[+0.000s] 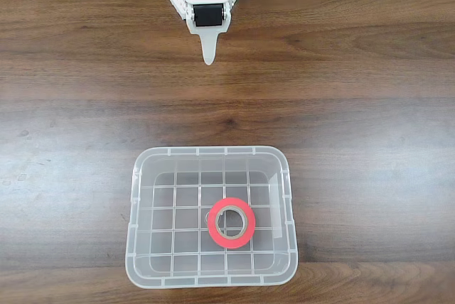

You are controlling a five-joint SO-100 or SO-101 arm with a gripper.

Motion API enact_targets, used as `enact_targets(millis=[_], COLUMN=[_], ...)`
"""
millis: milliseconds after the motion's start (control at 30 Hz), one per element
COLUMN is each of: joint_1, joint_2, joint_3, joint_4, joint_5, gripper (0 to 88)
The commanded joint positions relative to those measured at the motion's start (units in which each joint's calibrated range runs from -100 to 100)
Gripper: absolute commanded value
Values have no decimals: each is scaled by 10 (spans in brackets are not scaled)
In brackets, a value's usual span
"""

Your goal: Grab the tape and place it in the box.

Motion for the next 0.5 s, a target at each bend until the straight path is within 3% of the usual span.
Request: enact_targets(millis=[0,300,467], joint_1=[4,4,2], joint_2=[-123,-313,-326], joint_3=[120,234,238], joint_4=[-59,-49,-44], joint_5=[-3,-3,-3], gripper=[13,13,13])
